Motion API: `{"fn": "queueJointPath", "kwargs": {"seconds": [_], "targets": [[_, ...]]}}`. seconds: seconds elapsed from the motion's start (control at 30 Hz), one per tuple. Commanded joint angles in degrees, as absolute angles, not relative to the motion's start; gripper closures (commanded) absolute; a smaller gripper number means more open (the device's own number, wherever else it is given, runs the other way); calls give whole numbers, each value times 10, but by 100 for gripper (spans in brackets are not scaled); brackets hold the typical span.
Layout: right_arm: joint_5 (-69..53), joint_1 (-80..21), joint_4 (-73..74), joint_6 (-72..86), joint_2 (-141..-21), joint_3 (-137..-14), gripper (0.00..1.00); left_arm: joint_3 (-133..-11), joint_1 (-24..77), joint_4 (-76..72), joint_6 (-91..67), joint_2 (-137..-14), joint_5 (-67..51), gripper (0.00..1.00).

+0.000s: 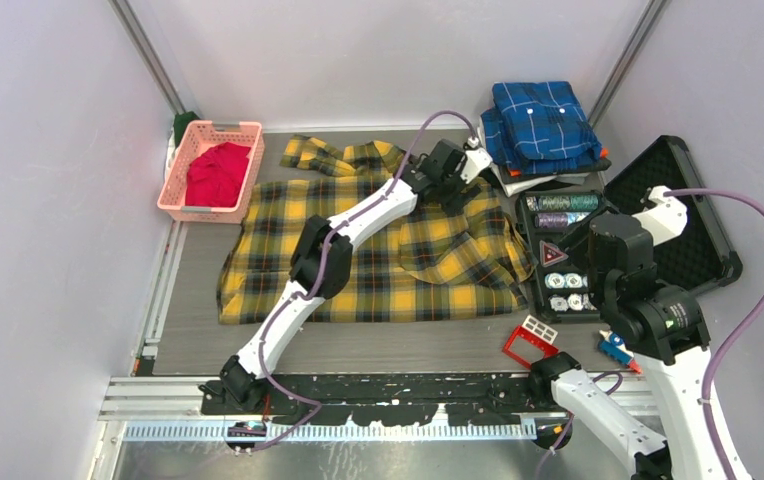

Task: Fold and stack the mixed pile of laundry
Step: Fold the shirt at the center of the board.

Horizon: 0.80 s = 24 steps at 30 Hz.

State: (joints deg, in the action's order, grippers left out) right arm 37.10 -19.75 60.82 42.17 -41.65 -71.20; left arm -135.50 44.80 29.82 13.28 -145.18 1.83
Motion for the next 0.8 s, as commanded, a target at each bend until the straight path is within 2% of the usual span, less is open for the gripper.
{"fn": "queueJointPath", "kwargs": {"seconds": [0.0, 0.13, 0.3, 0.37, 0.43, 0.47, 0.63, 0.77], "targets": [[364, -196, 602, 431, -403, -698, 47, -1425, 461, 283, 157, -1498, 41, 21], [363, -196, 592, 432, -397, -677, 47, -1435, 464, 254, 158, -1513, 61, 30], [364, -196, 590, 431, -399, -673, 48, -1431, 464, 236, 164, -1512, 82, 55], [362, -196, 587, 430, -399, -671, 48, -1427, 465, 228, 168, -1508, 93, 73], [359, -196, 585, 431, -400, -669, 48, -1428, 466, 225, 174, -1506, 105, 97], [357, -196, 585, 431, -400, -670, 49, -1428, 467, 222, 175, -1504, 113, 100], [362, -196, 589, 433, -399, -672, 49, -1418, 473, 224, 174, -1466, 120, 100], [373, -196, 591, 432, -406, -687, 49, -1370, 477, 249, 125, -1367, 108, 100]]}}
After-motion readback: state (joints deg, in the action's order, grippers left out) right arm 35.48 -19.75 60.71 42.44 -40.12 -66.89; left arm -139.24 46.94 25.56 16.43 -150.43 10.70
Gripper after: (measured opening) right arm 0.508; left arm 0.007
